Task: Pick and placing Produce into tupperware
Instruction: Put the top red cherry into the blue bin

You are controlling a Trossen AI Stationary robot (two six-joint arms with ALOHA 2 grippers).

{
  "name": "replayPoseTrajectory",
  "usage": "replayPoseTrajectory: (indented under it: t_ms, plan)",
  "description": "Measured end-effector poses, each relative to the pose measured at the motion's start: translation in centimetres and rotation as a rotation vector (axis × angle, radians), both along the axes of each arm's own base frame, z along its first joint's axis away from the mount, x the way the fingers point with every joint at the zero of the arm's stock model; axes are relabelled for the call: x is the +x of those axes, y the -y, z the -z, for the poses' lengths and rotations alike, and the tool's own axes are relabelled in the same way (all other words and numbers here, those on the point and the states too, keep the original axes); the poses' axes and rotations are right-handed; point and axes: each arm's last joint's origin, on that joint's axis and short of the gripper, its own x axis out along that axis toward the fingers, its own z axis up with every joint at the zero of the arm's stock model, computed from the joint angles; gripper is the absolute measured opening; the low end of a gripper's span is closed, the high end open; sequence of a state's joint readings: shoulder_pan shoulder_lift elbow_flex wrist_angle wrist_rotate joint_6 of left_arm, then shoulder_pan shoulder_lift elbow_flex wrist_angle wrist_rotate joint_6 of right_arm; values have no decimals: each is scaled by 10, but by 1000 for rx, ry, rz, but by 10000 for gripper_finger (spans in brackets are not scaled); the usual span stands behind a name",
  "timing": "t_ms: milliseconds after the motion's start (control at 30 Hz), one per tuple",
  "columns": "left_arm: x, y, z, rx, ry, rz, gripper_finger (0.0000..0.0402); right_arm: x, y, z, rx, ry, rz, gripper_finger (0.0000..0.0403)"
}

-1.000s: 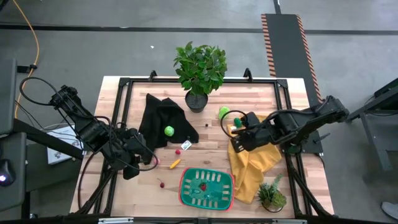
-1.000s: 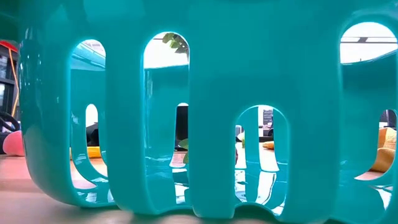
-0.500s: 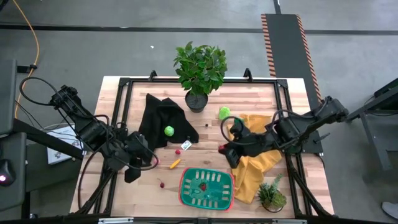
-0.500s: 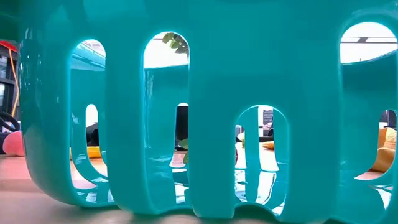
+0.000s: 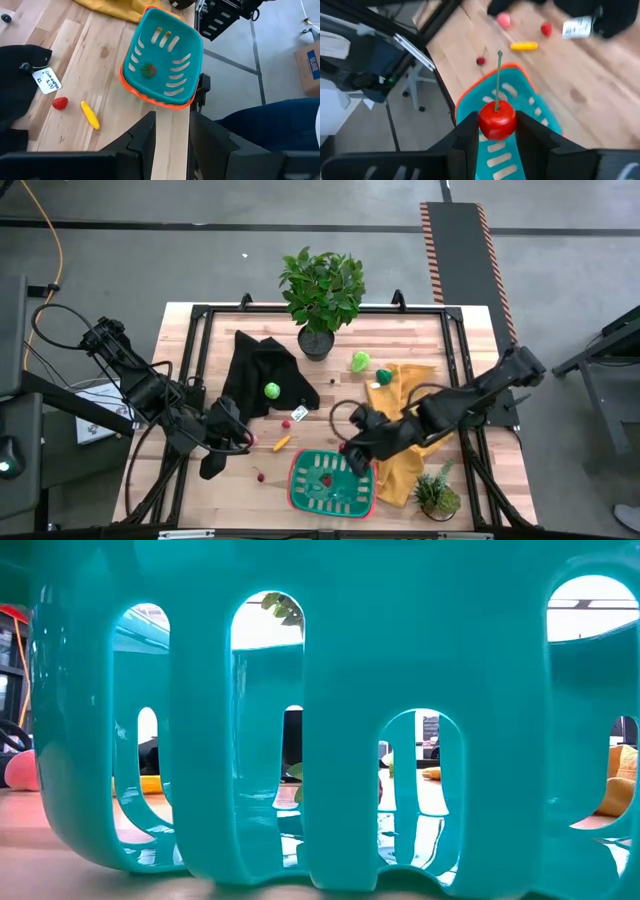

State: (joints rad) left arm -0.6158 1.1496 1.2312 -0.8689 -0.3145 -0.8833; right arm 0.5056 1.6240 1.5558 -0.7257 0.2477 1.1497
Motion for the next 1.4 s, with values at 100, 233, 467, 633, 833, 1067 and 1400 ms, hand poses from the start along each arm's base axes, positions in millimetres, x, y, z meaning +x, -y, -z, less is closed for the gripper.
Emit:
replayPoseTrajectory:
  t_ms: [100, 233, 467, 633, 833, 1067, 1400]
  plan:
    - [0, 0, 0, -2, -2, 3, 111, 8, -6, 14, 31, -49, 6, 94]
    - [0, 0, 0, -8, -7, 10, 111, 16, -12, 29, 77, -111, 7, 94]
    - [0, 0, 0, -8, -9, 12, 111, 20, -17, 40, 142, -167, 50, 94]
    - [-2, -1, 2, 5, -30, 12, 111, 19, -20, 40, 180, -178, 88, 94]
    - [-3, -1, 4, 10, -59, 24, 111, 15, -24, 41, 209, -197, 116, 94]
    - [-4, -1, 4, 9, -61, 25, 111, 9, -33, 40, 216, -194, 150, 94]
    - [-4, -1, 4, 4, -65, 31, 111, 4, -30, 10, 141, -173, 199, 94]
